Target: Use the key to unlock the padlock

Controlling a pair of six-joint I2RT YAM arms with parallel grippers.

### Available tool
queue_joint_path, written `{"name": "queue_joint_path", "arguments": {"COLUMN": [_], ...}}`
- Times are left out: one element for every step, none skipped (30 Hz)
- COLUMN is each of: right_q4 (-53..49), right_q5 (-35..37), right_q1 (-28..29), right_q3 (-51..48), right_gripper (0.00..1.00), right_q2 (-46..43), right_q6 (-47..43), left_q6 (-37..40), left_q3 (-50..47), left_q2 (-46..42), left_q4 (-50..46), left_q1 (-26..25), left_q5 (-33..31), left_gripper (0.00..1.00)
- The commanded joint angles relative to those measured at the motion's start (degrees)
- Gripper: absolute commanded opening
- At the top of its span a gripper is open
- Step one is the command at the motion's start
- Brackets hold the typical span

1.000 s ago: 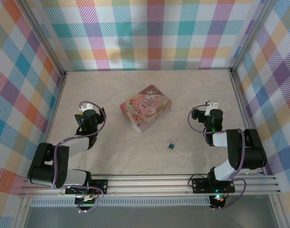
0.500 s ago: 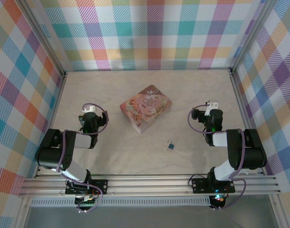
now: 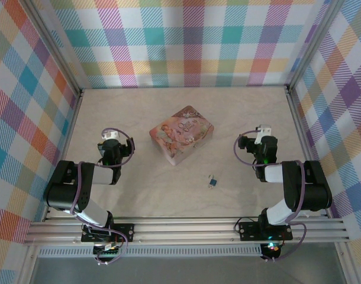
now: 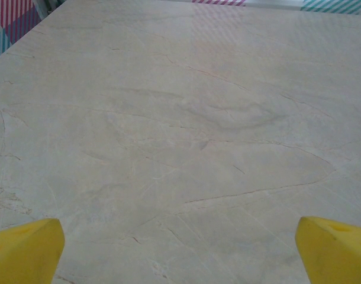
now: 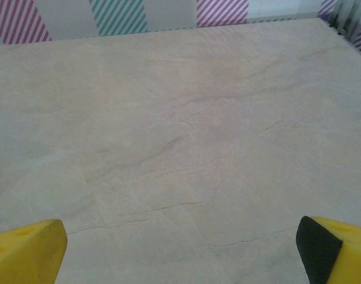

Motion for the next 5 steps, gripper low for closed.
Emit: {"name": "queue_joint_path", "arguments": {"right_q4": [-0.58,-0.57,-0.49,-0.40,-0.37], "right_q5": [-2.93,-2.90,-2.90,-2.93,-2.93], "right_q1": [-0.10,-0.05,-0.09,-0.09,-0.05], "right_q3": [1.16,1.09,1.07,0.98,0.91], "right_gripper": [1.00,1.00,1.00,1.00,1.00], "right_q2": [0.04,0.04,0.04,-0.05,-0.05], "right_q6": [-0.72,-0.75,-0.77,-0.76,-0.72], "left_q6": [-0.16,-0.15,-0.12,-0.14,-0.11], "left_q3": [0.55,0.61,0.61,0.60,0.61], "left_q2": [-0.05,-0.02,-0.06,-0.06,-0.06], "left_q4": [0.55,0.51,0.51,0.51,0.51], "left_q1": [0.44,0.44,0.44,0.45,0.44], "left_q5": [1.07,1.04,1.09,1.05,1.08], "left_gripper": [1.00,1.00,1.00,1.00,1.00]}}
